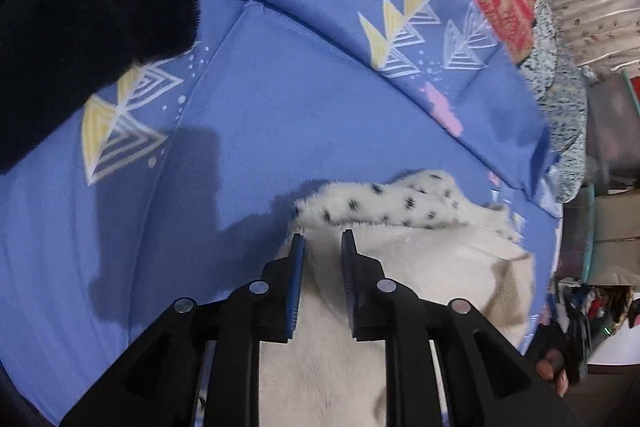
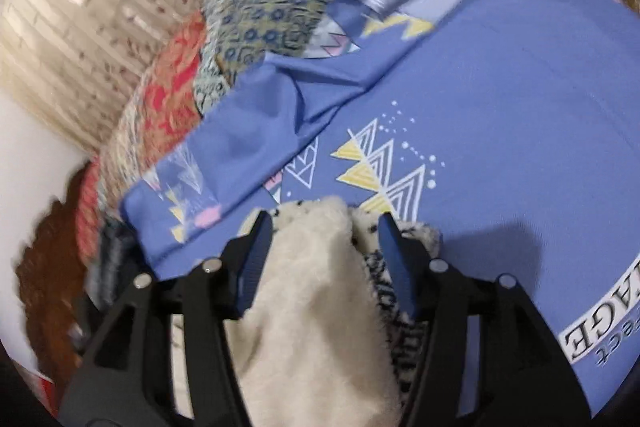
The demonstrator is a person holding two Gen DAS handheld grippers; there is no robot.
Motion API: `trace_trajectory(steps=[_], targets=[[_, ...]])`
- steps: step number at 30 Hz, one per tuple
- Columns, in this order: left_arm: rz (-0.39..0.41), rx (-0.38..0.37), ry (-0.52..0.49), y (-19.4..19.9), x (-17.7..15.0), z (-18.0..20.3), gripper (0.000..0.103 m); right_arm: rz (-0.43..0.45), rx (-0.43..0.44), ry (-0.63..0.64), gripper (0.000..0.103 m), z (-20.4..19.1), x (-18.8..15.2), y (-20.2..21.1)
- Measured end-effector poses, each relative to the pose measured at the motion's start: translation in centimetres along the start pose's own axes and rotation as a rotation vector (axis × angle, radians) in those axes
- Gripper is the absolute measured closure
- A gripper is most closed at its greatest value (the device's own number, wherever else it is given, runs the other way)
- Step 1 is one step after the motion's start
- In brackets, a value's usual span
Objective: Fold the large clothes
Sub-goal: 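Grasp the fleece edge with the right gripper and fold it toward the left gripper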
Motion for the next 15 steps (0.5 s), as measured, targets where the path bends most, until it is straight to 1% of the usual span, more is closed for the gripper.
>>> trace_trajectory(steps=[1,3,4,5,6,7,8,9,10,11,12,13,15], targets=[[0.01,0.0,-0.021,-0.3,0.3,0.3,0.06,-0.016,0.036,0.112,0.049,-2.2,-1.0,-0.2],[0.02,-0.003,-0.041,-0.5,0.8,0.8,0.06,-0.091,0.107,0.304,0.049,-6.2,-3.3,-1.3],[0.022,-0.009,-0.046,-0.6,1.0,0.8,0.06,-0.158,0.148,0.421,0.049,-8.9,-5.3,-2.4],[0.025,-0.014,-0.055,-0.7,1.4,1.2,0.06,-0.213,0.168,0.49,0.047,-10.7,-6.7,-3.5],[0.029,-0.016,-0.06,-0.8,1.8,1.4,0.06,-0.248,0.177,0.52,0.045,-11.6,-7.4,-4.4],[0.032,-0.021,-0.063,-1.0,2.0,1.2,0.06,-0.291,0.19,0.539,0.039,-12.6,-8.4,-5.5],[0.034,-0.029,-0.061,-1.0,2.2,1.3,0.06,-0.353,0.221,0.531,0.037,-13.6,-9.0,-7.3],[0.032,-0.045,-0.059,-1.0,2.3,1.1,0.06,-0.411,0.234,0.534,0.037,-14.2,-9.4,-8.8],[0.032,-0.057,-0.061,-0.8,2.3,0.9,0.06,-0.458,0.226,0.556,0.067,-14.7,-10.0,-9.9],[0.036,-0.065,-0.066,-0.4,2.2,0.4,0.06,-0.515,0.172,0.625,0.097,-15.3,-10.6,-11.7],[0.049,-0.073,-0.075,0.2,2.0,0.0,0.06,-0.517,0.145,0.637,0.097,-15.2,-10.6,-12.2],[0.063,-0.082,-0.082,0.9,1.8,-0.3,0.06,-0.481,0.135,0.613,0.097,-15.4,-9.7,-12.5],[0.086,-0.108,-0.094,2.1,1.5,-0.8,0.06,-0.316,0.174,0.48,0.097,-15.3,-5.2,-12.4]])
Point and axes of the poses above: each gripper's, at about its wrist camera, not at the fingertips, and y roughly against the way its jaws point, z to its right, x to its top, the point moved 2 cm from there along -y, roughly the way its jaws point, and after that the axes turned 7 degrees about x, right-handed, at the moved point
